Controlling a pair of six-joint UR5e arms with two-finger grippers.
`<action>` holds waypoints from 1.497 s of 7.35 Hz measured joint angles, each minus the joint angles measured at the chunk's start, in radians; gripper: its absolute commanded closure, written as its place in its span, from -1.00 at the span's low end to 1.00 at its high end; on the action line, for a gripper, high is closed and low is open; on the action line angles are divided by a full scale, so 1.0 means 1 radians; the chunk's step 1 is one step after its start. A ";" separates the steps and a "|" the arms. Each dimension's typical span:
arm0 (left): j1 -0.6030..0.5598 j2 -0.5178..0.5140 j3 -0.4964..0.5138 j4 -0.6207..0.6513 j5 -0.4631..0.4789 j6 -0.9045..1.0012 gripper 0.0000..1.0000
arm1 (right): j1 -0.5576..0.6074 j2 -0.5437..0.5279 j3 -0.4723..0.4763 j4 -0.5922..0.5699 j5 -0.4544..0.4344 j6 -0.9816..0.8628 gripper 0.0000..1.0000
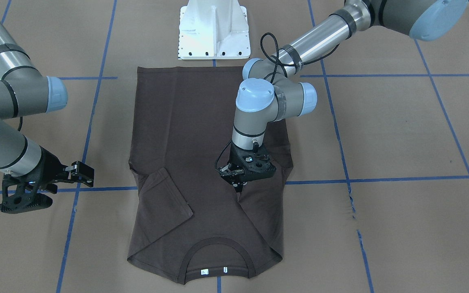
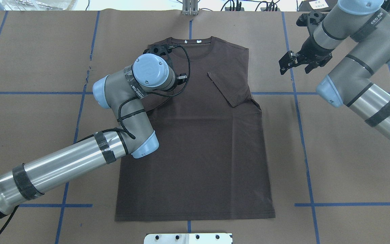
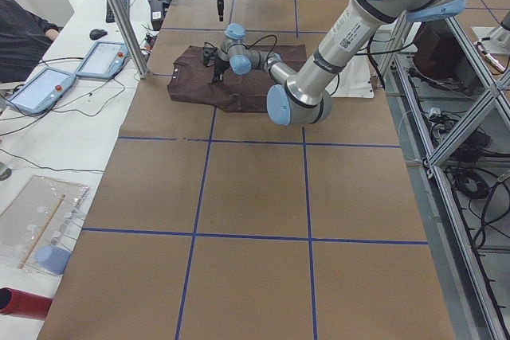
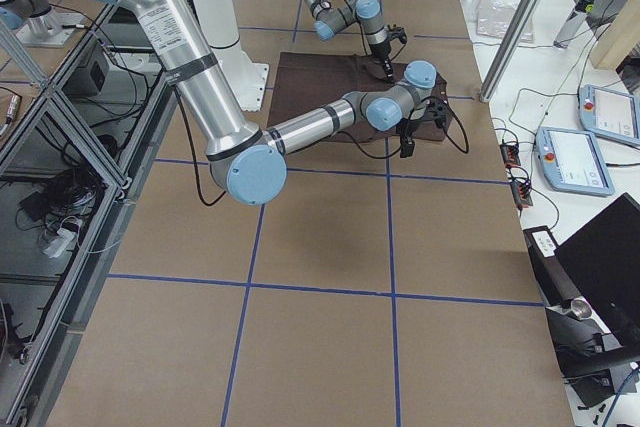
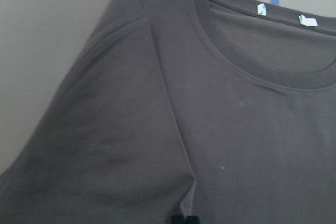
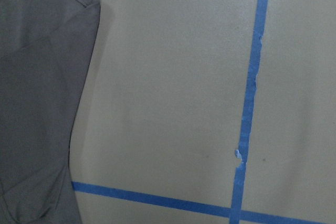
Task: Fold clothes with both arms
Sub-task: 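Fold the sleeve nearest the left gripper inward across the shirt body, then move both grippers down to the shirt hem corners nearest the robot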
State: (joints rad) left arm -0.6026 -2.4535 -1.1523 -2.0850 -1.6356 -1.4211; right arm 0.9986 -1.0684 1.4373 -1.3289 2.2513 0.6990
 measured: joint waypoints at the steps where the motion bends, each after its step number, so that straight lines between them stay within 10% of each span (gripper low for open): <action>1: -0.003 0.000 0.001 -0.014 -0.001 0.002 -1.00 | 0.000 0.000 0.000 0.000 0.000 -0.001 -1.00; 5: -0.022 0.018 -0.035 -0.020 -0.081 0.015 -1.00 | 0.002 -0.004 0.010 -0.005 0.010 0.024 -1.00; 7: -0.040 0.126 -0.250 0.139 -0.169 0.096 -1.00 | -0.016 -0.040 0.073 -0.001 -0.016 0.132 -1.00; 11: -0.059 0.491 -0.756 0.270 -0.190 0.198 -1.00 | -0.287 -0.343 0.509 0.000 -0.228 0.444 -1.00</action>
State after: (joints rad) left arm -0.6618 -1.9623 -1.9079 -1.8155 -1.8252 -1.2230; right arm 0.7119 -1.4112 1.9462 -1.3284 2.0238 1.1427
